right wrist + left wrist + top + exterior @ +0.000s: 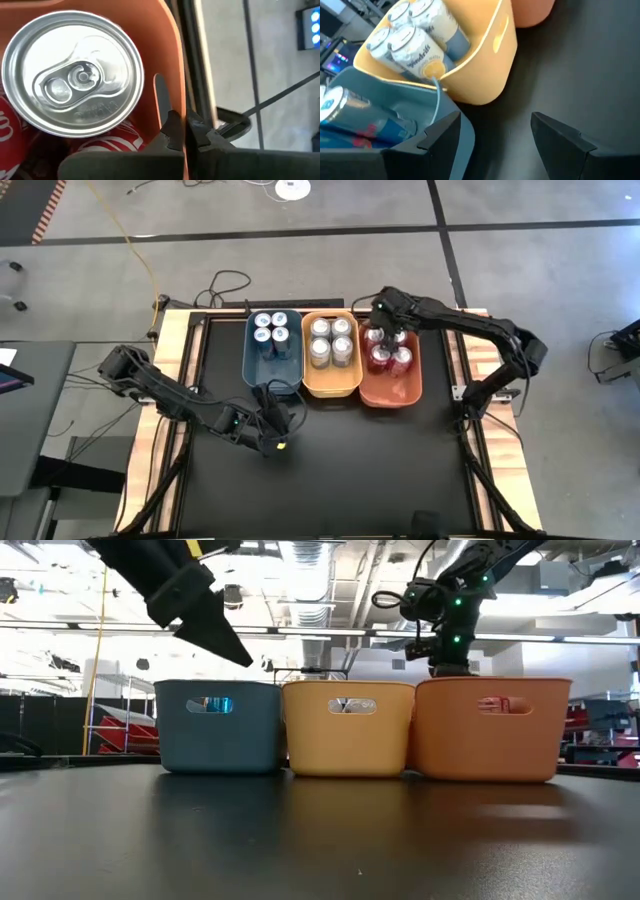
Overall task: Sort soda cans
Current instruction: Move the orange bin to the right of the yellow bin
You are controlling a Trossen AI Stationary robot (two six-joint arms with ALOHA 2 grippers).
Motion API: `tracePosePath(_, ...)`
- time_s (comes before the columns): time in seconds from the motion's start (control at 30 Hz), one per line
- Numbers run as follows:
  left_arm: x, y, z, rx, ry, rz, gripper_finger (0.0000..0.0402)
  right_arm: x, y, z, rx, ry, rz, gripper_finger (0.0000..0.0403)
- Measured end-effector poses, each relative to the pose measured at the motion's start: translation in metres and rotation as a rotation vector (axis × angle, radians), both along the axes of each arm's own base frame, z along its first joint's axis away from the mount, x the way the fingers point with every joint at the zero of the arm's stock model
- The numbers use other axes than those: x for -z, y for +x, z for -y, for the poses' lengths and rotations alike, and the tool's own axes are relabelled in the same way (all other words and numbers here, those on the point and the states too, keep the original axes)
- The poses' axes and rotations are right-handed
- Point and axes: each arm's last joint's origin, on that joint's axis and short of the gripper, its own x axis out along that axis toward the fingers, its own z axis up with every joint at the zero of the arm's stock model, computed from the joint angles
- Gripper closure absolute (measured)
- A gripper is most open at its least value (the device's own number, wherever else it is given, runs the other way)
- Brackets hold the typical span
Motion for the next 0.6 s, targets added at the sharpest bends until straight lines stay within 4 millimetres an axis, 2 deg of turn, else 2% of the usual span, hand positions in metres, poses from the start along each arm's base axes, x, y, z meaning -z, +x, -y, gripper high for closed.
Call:
tracePosePath(0.37,0.003,-0.001,-0.001,-0.026,0.008,0.015,0.0165,-0.004,-0.004,0.024,-0.015,-0.040,0.103,0.0400)
tracePosePath(0.6,0.003,-0.001,-0.001,-0.026,0.008,0.018,0.0165,0.015,0.000,0.038,0.021,-0.007,0.087,0.0399)
